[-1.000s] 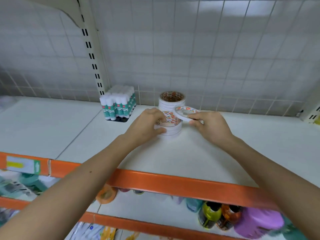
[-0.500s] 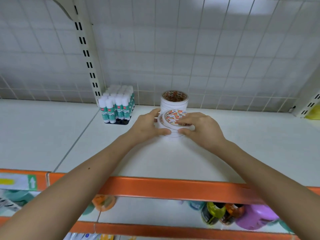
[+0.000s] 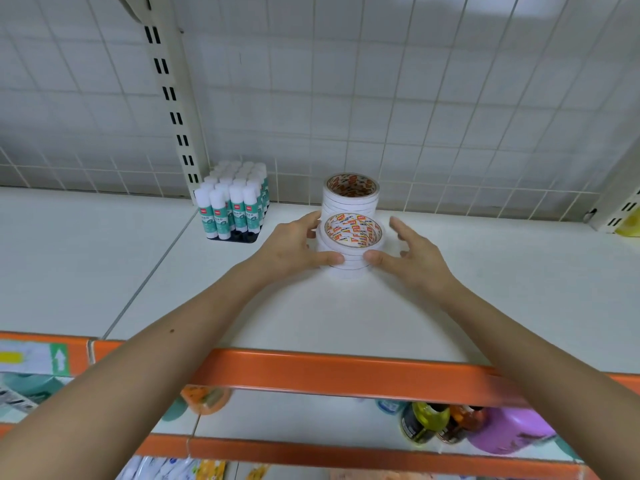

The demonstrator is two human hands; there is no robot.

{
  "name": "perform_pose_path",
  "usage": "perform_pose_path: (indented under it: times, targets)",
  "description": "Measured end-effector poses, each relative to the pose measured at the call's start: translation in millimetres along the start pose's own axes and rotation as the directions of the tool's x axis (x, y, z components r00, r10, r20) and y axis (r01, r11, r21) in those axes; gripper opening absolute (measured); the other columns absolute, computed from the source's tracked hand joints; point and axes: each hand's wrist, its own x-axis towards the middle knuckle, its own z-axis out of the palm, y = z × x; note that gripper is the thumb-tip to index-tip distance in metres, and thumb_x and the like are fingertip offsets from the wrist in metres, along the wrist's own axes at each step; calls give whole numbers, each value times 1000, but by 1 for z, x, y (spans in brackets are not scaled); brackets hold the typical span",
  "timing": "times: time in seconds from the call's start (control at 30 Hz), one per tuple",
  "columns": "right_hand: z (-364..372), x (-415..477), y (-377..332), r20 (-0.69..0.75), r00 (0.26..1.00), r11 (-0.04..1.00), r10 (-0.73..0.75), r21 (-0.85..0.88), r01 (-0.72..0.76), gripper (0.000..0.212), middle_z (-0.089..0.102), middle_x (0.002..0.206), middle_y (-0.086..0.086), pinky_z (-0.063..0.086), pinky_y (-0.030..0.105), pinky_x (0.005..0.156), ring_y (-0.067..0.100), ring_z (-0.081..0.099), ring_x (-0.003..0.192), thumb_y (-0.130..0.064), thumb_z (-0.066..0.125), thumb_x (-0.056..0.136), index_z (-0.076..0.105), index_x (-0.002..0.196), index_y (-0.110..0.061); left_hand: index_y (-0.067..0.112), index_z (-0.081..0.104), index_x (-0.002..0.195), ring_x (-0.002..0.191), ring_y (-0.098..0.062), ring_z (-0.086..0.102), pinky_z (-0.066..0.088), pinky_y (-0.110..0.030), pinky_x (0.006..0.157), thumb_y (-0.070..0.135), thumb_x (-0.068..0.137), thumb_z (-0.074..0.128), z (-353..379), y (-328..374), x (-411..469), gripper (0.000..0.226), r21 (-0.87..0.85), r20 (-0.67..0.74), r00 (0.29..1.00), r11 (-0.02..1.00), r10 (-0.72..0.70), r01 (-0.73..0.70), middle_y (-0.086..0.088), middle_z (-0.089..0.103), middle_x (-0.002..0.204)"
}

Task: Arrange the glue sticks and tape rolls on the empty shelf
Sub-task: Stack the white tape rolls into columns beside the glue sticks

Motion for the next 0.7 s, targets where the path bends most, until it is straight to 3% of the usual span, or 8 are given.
perform_pose_path:
  times: [0.13,0.23,0.43,0.57,0.7]
  targets:
    - [3,-3,1,31,998,997,-62,38,61,47,59,113,-12,40,26,96,13,52,117,-30,68,79,54,123,-29,20,48,129,115,-14,54,42,-20,88,36,72,75,3,-2,2,65,65,1,1000,998,17,-17,3,61,122]
    - [5,-3,-3,24,998,997,-56,53,54,46,64,116,-4,42,24,94,13,58,108,-28,69,78,55,122,-29,18,51,124,108,-17,57,44,-23,88,38,72,75,7,-3,4,61,76,-23,1000,997,18,-16,0,64,116]
    - [6,-4,-3,15,998,997,-64,47,63,45,67,111,-4,42,19,89,11,62,103,-29,69,78,55,122,-31,13,53,114,102,-19,60,47,-29,89,44,69,77,15,-4,2,59,83,-76,997,996,27,-21,0,67,111]
    - [6,-5,-5,-9,997,997,-72,-2,72,47,68,110,-3,42,19,91,11,61,104,-33,69,77,56,121,-32,11,49,121,107,-23,59,46,-31,91,46,66,78,18,-2,1,71,98,-99,995,995,29,-19,-3,64,116]
    - [7,-4,-5,-15,996,993,-88,-75,87,50,68,110,0,45,27,96,12,62,105,-38,69,76,55,123,-30,9,44,127,112,-24,56,44,-30,93,42,69,77,19,0,2,74,94,-104,995,996,0,10,-4,61,122]
